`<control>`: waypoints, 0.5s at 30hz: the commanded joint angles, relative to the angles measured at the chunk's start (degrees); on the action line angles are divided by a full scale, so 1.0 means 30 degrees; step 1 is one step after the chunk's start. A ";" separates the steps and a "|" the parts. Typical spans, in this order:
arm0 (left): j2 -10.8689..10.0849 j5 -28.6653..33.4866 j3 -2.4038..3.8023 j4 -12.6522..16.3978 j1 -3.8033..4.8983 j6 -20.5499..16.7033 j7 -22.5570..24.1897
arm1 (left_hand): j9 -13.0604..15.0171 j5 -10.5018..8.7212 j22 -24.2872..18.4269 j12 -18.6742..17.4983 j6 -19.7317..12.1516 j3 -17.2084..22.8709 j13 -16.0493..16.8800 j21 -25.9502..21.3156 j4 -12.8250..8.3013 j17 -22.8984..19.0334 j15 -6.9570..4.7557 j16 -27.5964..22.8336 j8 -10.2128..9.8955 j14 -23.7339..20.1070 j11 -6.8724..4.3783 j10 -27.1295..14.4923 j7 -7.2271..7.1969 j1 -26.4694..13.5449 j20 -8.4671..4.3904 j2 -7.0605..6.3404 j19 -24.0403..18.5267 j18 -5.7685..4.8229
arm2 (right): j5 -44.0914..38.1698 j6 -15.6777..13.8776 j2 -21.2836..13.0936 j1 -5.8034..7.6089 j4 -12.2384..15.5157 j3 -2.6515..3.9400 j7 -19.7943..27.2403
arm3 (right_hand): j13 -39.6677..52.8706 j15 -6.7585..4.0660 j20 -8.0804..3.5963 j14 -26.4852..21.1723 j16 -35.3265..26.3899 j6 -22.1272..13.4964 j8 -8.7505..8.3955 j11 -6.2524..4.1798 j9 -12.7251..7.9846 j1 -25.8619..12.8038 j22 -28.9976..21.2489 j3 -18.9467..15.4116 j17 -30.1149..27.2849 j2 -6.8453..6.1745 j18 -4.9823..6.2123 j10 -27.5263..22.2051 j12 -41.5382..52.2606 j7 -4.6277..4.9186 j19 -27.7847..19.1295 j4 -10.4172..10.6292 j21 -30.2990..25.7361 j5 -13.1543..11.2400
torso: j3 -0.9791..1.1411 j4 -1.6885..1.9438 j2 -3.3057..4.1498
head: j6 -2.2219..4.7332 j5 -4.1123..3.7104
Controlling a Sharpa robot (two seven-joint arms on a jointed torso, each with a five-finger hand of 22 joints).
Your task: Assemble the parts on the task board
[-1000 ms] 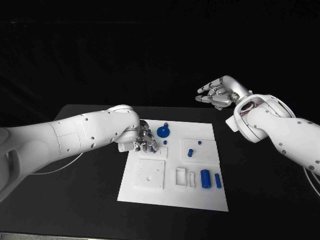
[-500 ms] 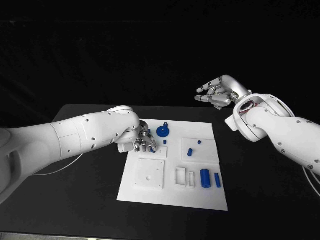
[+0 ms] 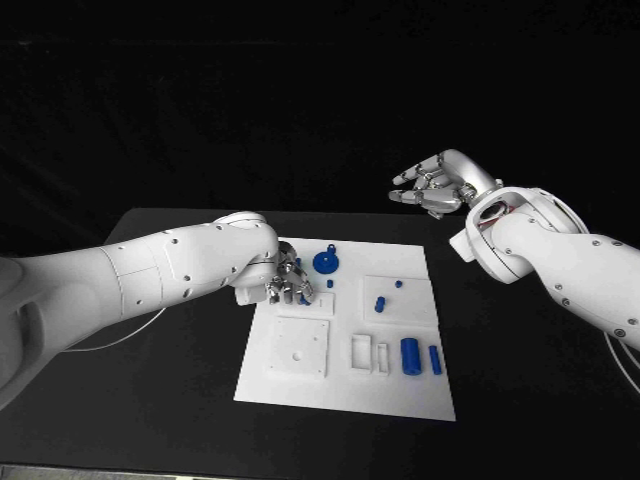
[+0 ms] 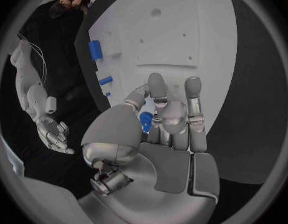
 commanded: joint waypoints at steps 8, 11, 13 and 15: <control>0.0022 -0.0035 -0.0003 -0.0029 -0.0032 0.0192 0.0022 | 0.6223 -0.0097 0.0320 0.0054 0.4027 0.0037 -0.0035 -0.0110 0.0039 -0.0067 -0.0144 -0.0029 0.0068 -0.0031 -0.0420 0.0549 -0.2555 0.0140 0.0027 0.0309 0.0100 -0.0108 | -0.0016 0.0184 0.0072 0.0001 0.0071 0.0012 0.0138 | -0.0036 -0.0039 -0.0006 -0.0121 -0.0030 -0.0119 0.0005 -0.0014 -0.0010 -0.0035 0.1568 0.0029 -0.0035 -0.0113 0.0248 -0.0178 -0.0136 0.0016 0.0022 0.0141 -0.0178 0.0123 | 0.0038 -0.0027 -0.0009 | 0.0034 0.0105; 0.0013 -0.0039 -0.0003 -0.0021 -0.0032 0.0241 0.0008 | 0.6223 -0.0097 0.0320 0.0054 0.4027 0.0037 -0.0035 -0.0110 0.0039 -0.0067 -0.0144 -0.0029 0.0068 -0.0031 -0.0420 0.0549 -0.2555 0.0140 0.0027 0.0309 0.0100 -0.0108 | -0.0016 0.0192 0.0048 0.0000 0.0061 0.0012 0.0131 | -0.0036 -0.0039 -0.0006 -0.0121 -0.0030 -0.0119 0.0005 -0.0014 -0.0010 -0.0035 0.1568 0.0029 -0.0035 -0.0113 0.0248 -0.0178 -0.0136 0.0016 0.0022 0.0141 -0.0178 0.0123 | 0.0020 -0.0022 0.0016 | 0.0022 0.0073; 0.0015 -0.0042 -0.0003 -0.0023 -0.0032 0.0274 0.0004 | 0.6223 -0.0097 0.0320 0.0054 0.4027 0.0037 -0.0035 -0.0110 0.0039 -0.0067 -0.0144 -0.0029 0.0068 -0.0031 -0.0420 0.0549 -0.2555 0.0140 0.0027 0.0309 0.0100 -0.0108 | -0.0016 0.0194 0.0040 0.0000 0.0056 0.0012 0.0129 | -0.0036 -0.0039 -0.0006 -0.0121 -0.0030 -0.0119 0.0005 -0.0014 -0.0010 -0.0035 0.1568 0.0029 -0.0035 -0.0113 0.0248 -0.0178 -0.0136 0.0016 0.0022 0.0141 -0.0178 0.0123 | 0.0050 -0.0025 0.0007 | 0.0014 0.0085; 0.0018 -0.0043 -0.0003 -0.0025 -0.0032 0.0308 0.0001 | 0.6223 -0.0097 0.0320 0.0054 0.4027 0.0037 -0.0035 -0.0110 0.0039 -0.0067 -0.0144 -0.0029 0.0068 -0.0031 -0.0420 0.0549 -0.2555 0.0140 0.0027 0.0309 0.0100 -0.0108 | -0.0016 0.0195 0.0033 0.0000 0.0059 0.0012 0.0128 | -0.0036 -0.0039 -0.0006 -0.0121 -0.0030 -0.0119 0.0005 -0.0014 -0.0010 -0.0035 0.1568 0.0029 -0.0035 -0.0113 0.0248 -0.0178 -0.0136 0.0016 0.0022 0.0141 -0.0178 0.0123 | 0.0075 -0.0036 -0.0010 | -0.0005 0.0083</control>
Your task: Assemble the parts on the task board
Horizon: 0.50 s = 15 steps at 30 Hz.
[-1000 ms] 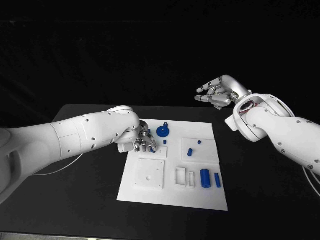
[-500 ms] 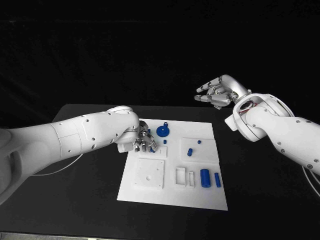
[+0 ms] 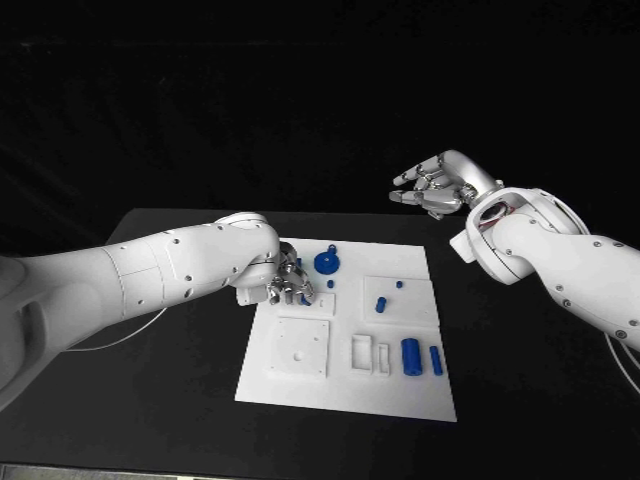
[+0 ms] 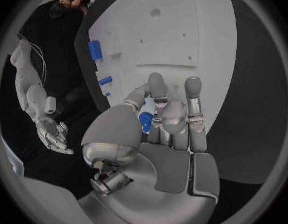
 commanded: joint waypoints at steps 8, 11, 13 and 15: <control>0.0028 -0.0079 0.0001 0.0017 -0.0019 0.0417 -0.0015 | 0.5811 -0.0070 0.0329 0.0053 0.4043 0.0011 -0.0052 -0.0147 0.0100 -0.0076 -0.0136 -0.0033 0.0063 -0.0026 -0.0414 0.0550 -0.2558 0.0098 0.0029 0.0332 0.0115 -0.0127 | -0.0017 0.0179 -0.0006 0.0001 0.0011 0.0011 0.0119 | -0.0016 -0.0039 -0.0006 -0.0121 -0.0030 -0.0122 0.0005 -0.0014 -0.0010 -0.0035 0.1570 -0.0025 -0.0017 -0.0113 0.0247 -0.0178 -0.0061 0.0019 0.0022 0.0087 -0.0069 0.0123 | -0.0005 0.0036 0.0000 | -0.0035 -0.0022; 0.0027 -0.0112 0.0001 0.0029 -0.0019 0.0519 -0.0010 | 0.5791 -0.0135 0.0329 0.0068 0.4078 -0.0027 -0.0049 -0.0155 0.0174 -0.0041 -0.0130 -0.0009 0.0064 -0.0015 -0.0413 0.0550 -0.2565 0.0062 0.0033 0.0352 0.0120 -0.0132 | -0.0017 0.0184 -0.0007 0.0001 0.0004 0.0011 0.0117 | -0.0021 -0.0038 -0.0006 -0.0126 -0.0032 -0.0123 0.0003 -0.0017 -0.0011 -0.0014 0.1569 -0.0033 -0.0023 -0.0117 0.0246 -0.0184 -0.0063 0.0019 0.0025 0.0089 -0.0082 0.0160 | -0.0014 0.0039 -0.0005 | -0.0044 -0.0003; 0.0023 -0.0124 0.0001 0.0038 -0.0019 0.0612 -0.0007 | 0.5761 -0.0241 0.0332 0.0089 0.4114 -0.0080 -0.0040 -0.0157 0.0259 -0.0042 -0.0127 -0.0001 0.0061 -0.0017 -0.0417 0.0551 -0.2574 0.0035 0.0038 0.0364 0.0131 -0.0134 | -0.0017 0.0184 -0.0006 0.0001 0.0001 0.0011 0.0116 | -0.0021 -0.0038 -0.0006 -0.0126 -0.0032 -0.0123 0.0003 -0.0017 -0.0011 -0.0014 0.1569 -0.0033 -0.0023 -0.0117 0.0246 -0.0184 -0.0063 0.0019 0.0025 0.0089 -0.0082 0.0160 | -0.0003 0.0035 0.0001 | -0.0021 -0.0006; 0.0020 -0.0135 0.0001 0.0044 -0.0019 0.0675 0.0000 | 0.5749 -0.0783 0.0331 0.0122 0.4182 -0.0191 -0.0023 -0.0161 0.0415 0.0016 -0.0130 0.0040 0.0074 -0.0002 -0.0422 0.0550 -0.2593 0.0014 0.0040 0.0421 0.0143 -0.0134 | -0.0017 0.0186 0.0003 0.0001 -0.0007 0.0011 0.0116 | -0.0021 -0.0038 -0.0006 -0.0126 -0.0032 -0.0123 0.0003 -0.0017 -0.0011 -0.0014 0.1569 -0.0033 -0.0023 -0.0117 0.0246 -0.0184 -0.0063 0.0019 0.0025 0.0089 -0.0082 0.0160 | -0.0008 0.0021 0.0002 | -0.0008 0.0012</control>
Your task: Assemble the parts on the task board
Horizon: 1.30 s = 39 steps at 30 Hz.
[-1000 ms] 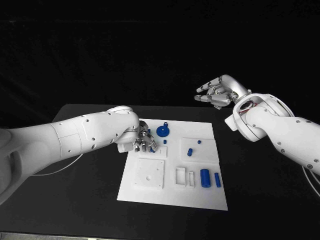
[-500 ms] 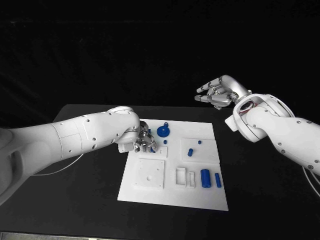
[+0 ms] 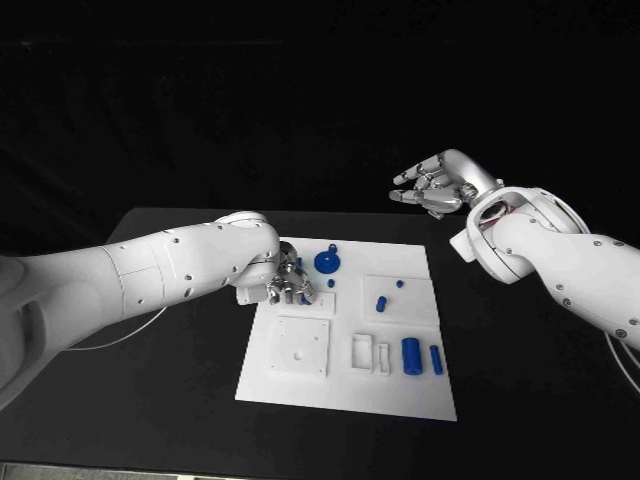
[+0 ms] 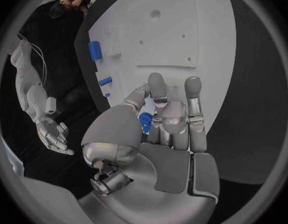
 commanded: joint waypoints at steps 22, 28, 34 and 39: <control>0.0261 -0.0467 -0.0007 -0.0079 -0.0017 0.0537 0.0126 | 0.5133 -0.1514 0.0336 0.0168 0.4288 -0.0496 -0.0003 -0.0133 0.0761 0.0042 -0.0136 0.0096 0.0080 -0.0013 -0.0426 0.0549 -0.2615 0.0291 0.0038 0.0663 0.0178 -0.0144 | -0.0019 0.0265 0.0109 0.0002 -0.0075 0.0011 0.0108 | -0.0015 -0.0041 -0.0009 -0.0135 -0.0035 -0.0115 0.0004 0.0046 -0.0011 -0.0027 0.1574 0.0026 -0.0032 -0.0142 0.0242 -0.0118 -0.0052 0.0020 0.0024 0.0082 -0.0091 0.0426 | 0.0005 -0.0027 0.0009 | 0.0012 0.0038; 0.0315 -0.0654 -0.0006 -0.0104 -0.0020 0.0751 0.0111 | 0.5127 -0.1349 0.0340 0.0160 0.4279 -0.0423 -0.0020 -0.0134 0.0573 0.0040 -0.0133 0.0106 0.0078 -0.0010 -0.0423 0.0549 -0.2608 0.0426 0.0042 0.0647 0.0176 -0.0139 | -0.0019 0.0283 0.0135 0.0001 -0.0104 0.0011 0.0109 | -0.0031 -0.0043 -0.0011 -0.0134 -0.0037 -0.0114 0.0003 0.0045 -0.0011 -0.0029 0.1573 0.0040 -0.0035 -0.0143 0.0242 -0.0133 -0.0071 0.0020 0.0024 0.0081 -0.0097 0.0470 | 0.0001 -0.0041 0.0011 | -0.0010 0.0029; 0.0316 -0.1165 -0.0005 -0.0061 -0.0028 0.0917 0.0176 | 0.5102 -0.1196 0.0343 0.0148 0.4257 -0.0359 -0.0036 -0.0131 0.0362 -0.0007 -0.0126 0.0091 0.0071 -0.0021 -0.0421 0.0548 -0.2601 0.0549 0.0050 0.0575 0.0167 -0.0132 | -0.0019 0.0295 0.0153 -0.0001 -0.0136 0.0010 0.0115 | -0.0018 -0.0044 -0.0012 -0.0129 -0.0022 -0.0116 0.0002 0.0046 -0.0012 -0.0045 0.1574 0.0052 -0.0023 -0.0156 0.0241 -0.0122 -0.0055 0.0022 0.0026 0.0083 -0.0095 0.0534 | -0.0001 -0.0027 0.0003 | -0.0035 -0.0009; 0.0308 -0.1679 -0.0005 0.0053 -0.0041 0.0893 0.0351 | 0.5067 -0.1223 0.0341 0.0123 0.4249 -0.0360 -0.0057 -0.0134 0.0295 -0.0058 -0.0119 0.0072 0.0071 -0.0024 -0.0415 0.0550 -0.2594 0.0635 0.0062 0.0539 0.0160 -0.0119 | -0.0019 0.0296 0.0158 -0.0002 -0.0138 0.0010 0.0120 | -0.0013 -0.0045 -0.0013 -0.0125 -0.0014 -0.0121 0.0001 0.0044 -0.0012 -0.0051 0.1571 0.0062 -0.0017 -0.0156 0.0242 -0.0117 -0.0048 0.0022 0.0025 0.0085 -0.0105 0.0563 | -0.0005 -0.0029 0.0009 | -0.0050 -0.0019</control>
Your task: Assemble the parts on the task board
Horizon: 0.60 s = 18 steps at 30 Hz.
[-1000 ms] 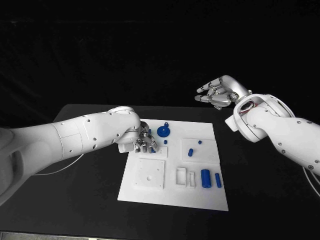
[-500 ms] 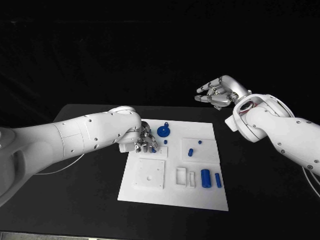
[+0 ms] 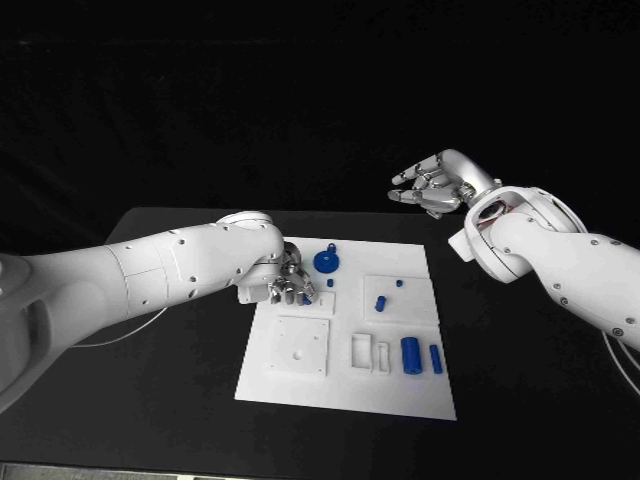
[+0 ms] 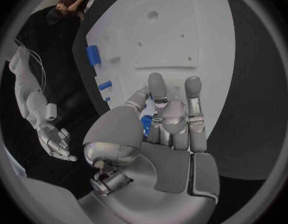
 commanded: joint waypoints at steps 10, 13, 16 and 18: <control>0.0070 -0.1391 -0.0007 0.0300 -0.0094 0.0077 0.0680 | -0.0049 -0.0119 0.0331 -0.0014 0.4208 0.0043 -0.0083 -0.0068 -0.0162 -0.0165 -0.0096 0.0020 0.0033 0.0042 -0.0407 0.0548 -0.2578 0.0269 0.0027 0.0044 0.0101 -0.0074 | -0.0021 0.0240 0.0061 -0.0007 -0.0041 0.0009 0.0130 | -0.0004 -0.0045 -0.0014 -0.0137 -0.0043 -0.0112 0.0003 0.0040 -0.0011 -0.0067 0.1575 0.0095 -0.0025 -0.0160 0.0239 -0.0129 -0.0055 0.0019 0.0027 0.0090 -0.0101 0.0166 | -0.0009 0.0023 -0.0006 | -0.0045 -0.0041; 0.0115 -0.1427 -0.0007 0.0294 -0.0127 -0.0042 0.0729 | -0.0047 -0.0222 0.0330 -0.0012 0.4209 0.0013 -0.0091 -0.0069 -0.0116 -0.0172 -0.0094 0.0021 0.0039 0.0043 -0.0405 0.0549 -0.2579 0.0258 0.0032 0.0058 0.0104 -0.0066 | -0.0021 0.0246 0.0082 -0.0010 -0.0057 0.0009 0.0132 | -0.0004 -0.0045 -0.0014 -0.0137 -0.0043 -0.0112 0.0003 0.0040 -0.0011 -0.0067 0.1575 0.0095 -0.0025 -0.0160 0.0239 -0.0129 -0.0055 0.0019 0.0027 0.0090 -0.0101 0.0166 | -0.0012 0.0021 -0.0003 | -0.0035 -0.0042; 0.0157 -0.1442 -0.0007 0.0259 -0.0159 -0.0093 0.0754 | -0.0037 -0.0333 0.0328 -0.0003 0.4207 -0.0043 -0.0099 -0.0072 -0.0041 -0.0191 -0.0093 0.0019 0.0042 0.0040 -0.0410 0.0548 -0.2584 0.0246 0.0037 0.0070 0.0110 -0.0058 | -0.0021 0.0251 0.0101 -0.0014 -0.0071 0.0009 0.0135 | -0.0004 -0.0045 -0.0014 -0.0137 -0.0043 -0.0112 0.0003 0.0040 -0.0011 -0.0067 0.1575 0.0095 -0.0025 -0.0160 0.0239 -0.0129 -0.0055 0.0019 0.0027 0.0090 -0.0101 0.0166 | -0.0011 0.0018 0.0002 | -0.0023 -0.0053; 0.0192 -0.1441 -0.0007 0.0202 -0.0183 -0.0081 0.0761 | -0.0032 -0.0403 0.0327 -0.0005 0.4196 -0.0106 -0.0106 -0.0074 0.0008 -0.0233 -0.0093 0.0003 0.0040 0.0031 -0.0407 0.0549 -0.2580 0.0218 0.0040 0.0031 0.0113 -0.0056 | -0.0021 0.0251 0.0107 -0.0016 -0.0083 0.0009 0.0137 | -0.0004 -0.0045 -0.0014 -0.0137 -0.0043 -0.0112 0.0003 0.0040 -0.0011 -0.0067 0.1575 0.0095 -0.0025 -0.0160 0.0239 -0.0129 -0.0055 0.0019 0.0027 0.0090 -0.0101 0.0166 | -0.0014 0.0011 -0.0002 | -0.0029 -0.0062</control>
